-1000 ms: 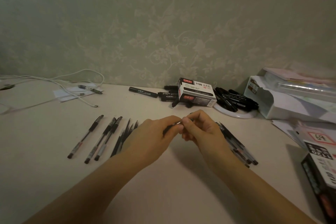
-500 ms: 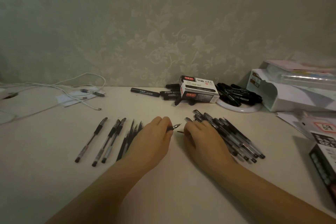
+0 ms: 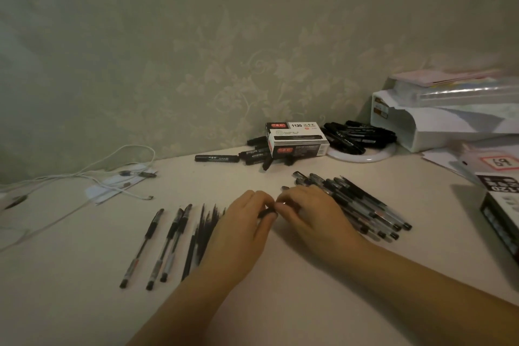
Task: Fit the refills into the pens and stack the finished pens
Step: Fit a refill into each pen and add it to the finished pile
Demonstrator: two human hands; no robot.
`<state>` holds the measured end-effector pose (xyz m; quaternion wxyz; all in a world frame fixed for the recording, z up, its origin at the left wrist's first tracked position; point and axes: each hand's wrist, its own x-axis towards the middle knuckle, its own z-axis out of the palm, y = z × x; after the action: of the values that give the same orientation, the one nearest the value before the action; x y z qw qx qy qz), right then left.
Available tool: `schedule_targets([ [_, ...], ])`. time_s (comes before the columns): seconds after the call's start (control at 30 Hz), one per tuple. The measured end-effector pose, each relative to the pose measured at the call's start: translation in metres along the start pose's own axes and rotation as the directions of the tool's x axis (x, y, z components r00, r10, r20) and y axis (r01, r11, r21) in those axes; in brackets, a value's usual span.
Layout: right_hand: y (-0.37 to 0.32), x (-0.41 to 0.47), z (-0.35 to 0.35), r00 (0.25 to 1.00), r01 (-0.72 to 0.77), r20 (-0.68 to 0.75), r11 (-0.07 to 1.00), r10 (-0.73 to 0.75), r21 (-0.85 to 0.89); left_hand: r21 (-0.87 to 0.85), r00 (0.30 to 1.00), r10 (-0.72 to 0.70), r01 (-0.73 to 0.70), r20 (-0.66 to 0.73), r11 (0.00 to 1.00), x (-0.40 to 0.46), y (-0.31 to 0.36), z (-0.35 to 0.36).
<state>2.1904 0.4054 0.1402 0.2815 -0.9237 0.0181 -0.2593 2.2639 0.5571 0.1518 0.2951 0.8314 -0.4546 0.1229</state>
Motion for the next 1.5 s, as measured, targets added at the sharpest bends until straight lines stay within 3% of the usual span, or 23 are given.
schedule_targets([
  [0.17,-0.001,-0.001,-0.006,0.995,-0.084,-0.026,0.956,0.095,0.281,-0.004,1.0,0.015,-0.015,-0.02,1.0,0.003,-0.002,0.003],
  [0.57,0.007,0.001,-0.009,0.988,-0.138,0.004,0.865,0.155,0.482,0.016,0.999,-0.002,0.001,0.049,1.0,0.006,0.009,0.002],
  [0.87,0.006,-0.002,-0.011,0.996,-0.094,0.042,0.864,0.084,0.494,0.016,0.997,-0.046,0.045,0.069,0.999,-0.001,0.007,-0.001],
  [1.03,0.006,-0.002,-0.011,0.994,-0.107,0.074,0.869,0.081,0.483,0.053,0.997,-0.074,0.075,-0.019,0.996,-0.011,0.016,0.004],
  [1.5,0.007,0.002,-0.009,0.993,-0.111,0.094,0.858,0.074,0.501,-0.014,0.999,0.014,-0.014,-0.037,1.0,-0.001,0.008,-0.004],
])
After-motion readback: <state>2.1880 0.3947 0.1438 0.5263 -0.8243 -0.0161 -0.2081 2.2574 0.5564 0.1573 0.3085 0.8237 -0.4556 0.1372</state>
